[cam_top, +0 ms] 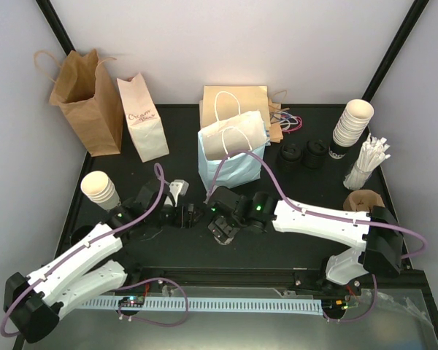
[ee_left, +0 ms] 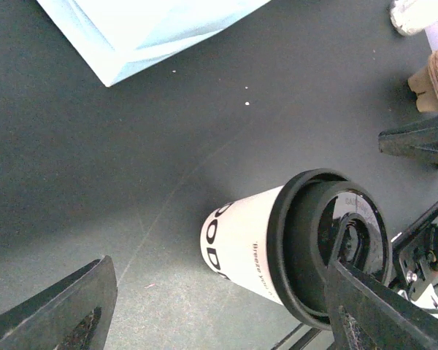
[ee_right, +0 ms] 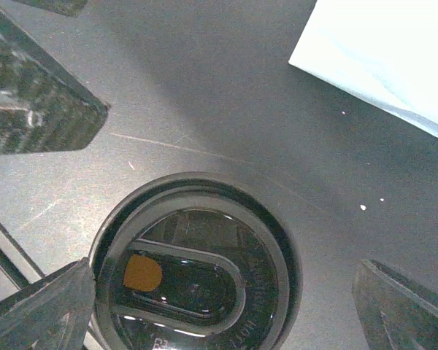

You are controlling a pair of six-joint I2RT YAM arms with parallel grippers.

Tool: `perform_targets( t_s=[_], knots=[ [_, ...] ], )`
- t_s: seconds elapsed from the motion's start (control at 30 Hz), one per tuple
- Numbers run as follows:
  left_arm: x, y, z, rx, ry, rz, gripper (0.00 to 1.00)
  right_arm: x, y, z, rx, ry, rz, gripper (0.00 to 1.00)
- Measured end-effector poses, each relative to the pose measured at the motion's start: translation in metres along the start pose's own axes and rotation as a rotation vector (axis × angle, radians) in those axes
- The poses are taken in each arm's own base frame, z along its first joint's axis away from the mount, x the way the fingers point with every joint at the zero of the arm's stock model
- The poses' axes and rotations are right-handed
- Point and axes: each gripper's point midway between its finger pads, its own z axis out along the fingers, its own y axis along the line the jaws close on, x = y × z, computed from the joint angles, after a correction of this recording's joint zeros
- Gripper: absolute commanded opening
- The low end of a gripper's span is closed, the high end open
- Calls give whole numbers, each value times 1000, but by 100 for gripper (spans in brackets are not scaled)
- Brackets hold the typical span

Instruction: Pack the takeout coffee

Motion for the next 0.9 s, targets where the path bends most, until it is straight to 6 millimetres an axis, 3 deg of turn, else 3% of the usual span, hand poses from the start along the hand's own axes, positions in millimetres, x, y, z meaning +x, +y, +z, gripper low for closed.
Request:
perform_targets(
  t_s=[0.17, 0.33, 0.53, 0.73, 0.9],
  knots=[
    [3, -3, 1, 17, 19, 13, 85, -3, 3, -9, -33, -19, 6, 97],
    [8, -10, 0, 21, 41, 51, 99, -11, 7, -25, -135, -59, 56, 97],
    [17, -40, -4, 22, 72, 176, 99, -22, -28, -57, -246, -202, 239, 95],
    [18, -65, 0, -42, 113, 295, 99, 9, -61, -47, -272, -212, 424, 89],
    [20, -84, 8, -74, 163, 375, 99, 46, -63, -27, -316, -156, 541, 79]
  ],
)
